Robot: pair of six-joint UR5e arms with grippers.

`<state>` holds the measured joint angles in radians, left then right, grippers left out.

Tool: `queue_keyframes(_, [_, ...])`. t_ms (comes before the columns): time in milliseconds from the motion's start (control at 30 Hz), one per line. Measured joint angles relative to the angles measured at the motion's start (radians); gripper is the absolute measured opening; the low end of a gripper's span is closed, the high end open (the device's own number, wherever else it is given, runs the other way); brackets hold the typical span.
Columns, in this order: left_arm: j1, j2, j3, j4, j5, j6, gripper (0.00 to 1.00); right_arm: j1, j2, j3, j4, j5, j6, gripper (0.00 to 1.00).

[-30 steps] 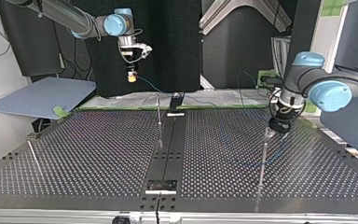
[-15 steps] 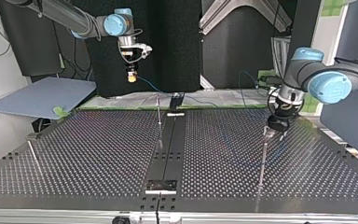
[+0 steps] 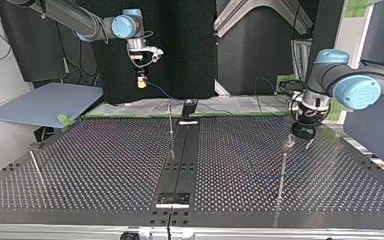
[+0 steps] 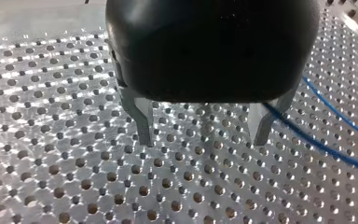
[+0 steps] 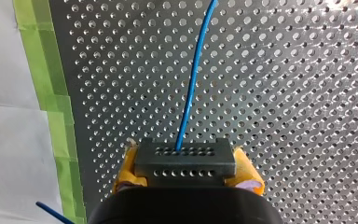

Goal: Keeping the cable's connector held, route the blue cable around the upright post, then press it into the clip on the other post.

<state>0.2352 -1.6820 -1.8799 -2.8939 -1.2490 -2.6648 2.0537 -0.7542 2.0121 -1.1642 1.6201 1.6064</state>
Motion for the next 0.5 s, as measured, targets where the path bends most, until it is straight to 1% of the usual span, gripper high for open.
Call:
queue_keyframes(100, [0.002, 0.011, -0.007, -0.002, -0.002, 0.004, 1.0, 0.0, 0.0, 0.0, 0.0, 0.0, 0.0, 0.0])
queue_keyframes(500, [-0.009, 0.071, -0.049, 0.01, -0.004, -0.007, 1.0, 0.0, 0.0, 0.0, -0.003, 0.0, 0.0, 0.0])
